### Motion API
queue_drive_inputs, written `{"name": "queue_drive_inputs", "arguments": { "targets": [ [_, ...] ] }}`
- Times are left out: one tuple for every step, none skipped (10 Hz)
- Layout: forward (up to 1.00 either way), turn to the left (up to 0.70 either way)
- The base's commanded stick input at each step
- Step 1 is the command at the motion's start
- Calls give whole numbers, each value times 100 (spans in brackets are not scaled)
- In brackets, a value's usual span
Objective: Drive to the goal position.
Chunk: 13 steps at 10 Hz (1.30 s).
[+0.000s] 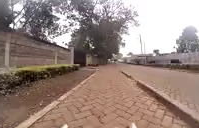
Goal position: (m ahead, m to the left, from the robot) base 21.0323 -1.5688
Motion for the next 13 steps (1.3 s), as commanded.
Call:
{"name": "queue_drive_inputs", "arguments": {
  "targets": [
    [70,0],
    [70,0],
    [70,0],
    [70,0],
    [70,0],
    [70,0],
    [70,0],
    [70,0],
    [70,0],
    [70,0],
    [70,0],
    [70,-4],
    [70,-20]
  ]
}}
